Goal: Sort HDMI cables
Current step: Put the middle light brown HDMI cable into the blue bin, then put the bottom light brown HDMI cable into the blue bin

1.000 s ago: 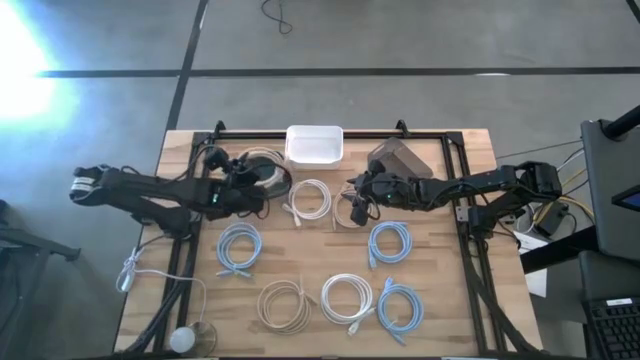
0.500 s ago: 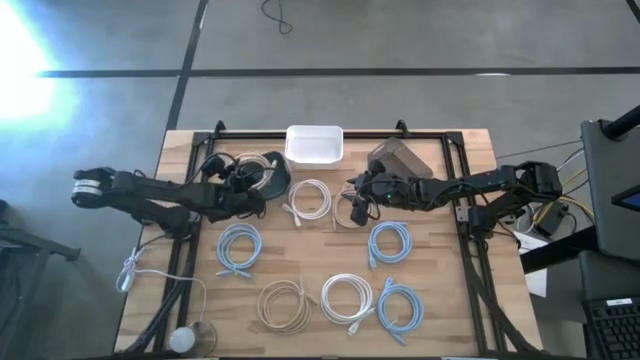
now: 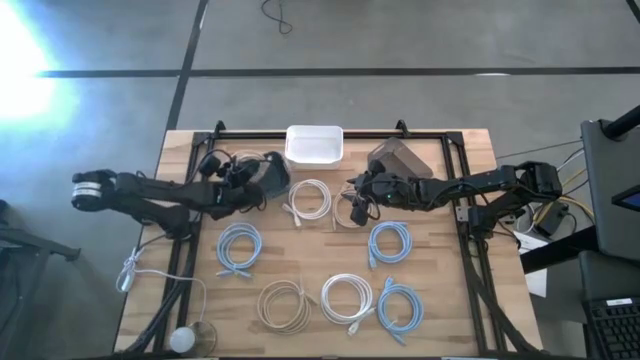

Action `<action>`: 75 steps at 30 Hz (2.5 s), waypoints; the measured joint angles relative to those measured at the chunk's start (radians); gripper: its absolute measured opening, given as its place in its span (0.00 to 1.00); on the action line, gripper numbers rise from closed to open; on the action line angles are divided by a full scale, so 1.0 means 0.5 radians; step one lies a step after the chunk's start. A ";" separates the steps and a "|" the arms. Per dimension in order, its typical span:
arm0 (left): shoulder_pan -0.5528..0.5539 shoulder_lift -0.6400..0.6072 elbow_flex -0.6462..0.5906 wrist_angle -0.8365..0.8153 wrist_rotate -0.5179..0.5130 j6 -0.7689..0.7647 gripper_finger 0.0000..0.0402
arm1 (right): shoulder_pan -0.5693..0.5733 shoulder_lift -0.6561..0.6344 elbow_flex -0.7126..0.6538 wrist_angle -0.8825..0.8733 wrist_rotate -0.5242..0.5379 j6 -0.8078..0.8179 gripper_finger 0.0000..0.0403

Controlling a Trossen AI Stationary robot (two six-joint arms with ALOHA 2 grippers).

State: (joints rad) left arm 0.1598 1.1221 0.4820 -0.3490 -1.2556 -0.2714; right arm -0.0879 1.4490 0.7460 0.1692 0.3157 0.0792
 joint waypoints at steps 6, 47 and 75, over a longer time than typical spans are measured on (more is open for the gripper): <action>0.083 0.000 0.000 -0.001 -0.005 -0.002 0.29 | 0.000 0.000 0.000 0.000 0.000 -0.001 0.52; -0.168 -0.003 0.519 0.159 2.442 0.298 0.51 | 0.001 0.001 0.000 -0.001 -0.001 0.061 0.52; -0.956 0.865 0.365 0.980 2.913 -0.278 0.51 | 0.002 0.443 -0.001 0.011 -0.082 0.389 0.52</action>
State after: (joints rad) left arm -0.3180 1.5544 0.6645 0.1409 0.2009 -0.4107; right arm -0.0872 1.6706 0.7456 0.1747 0.2746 0.2738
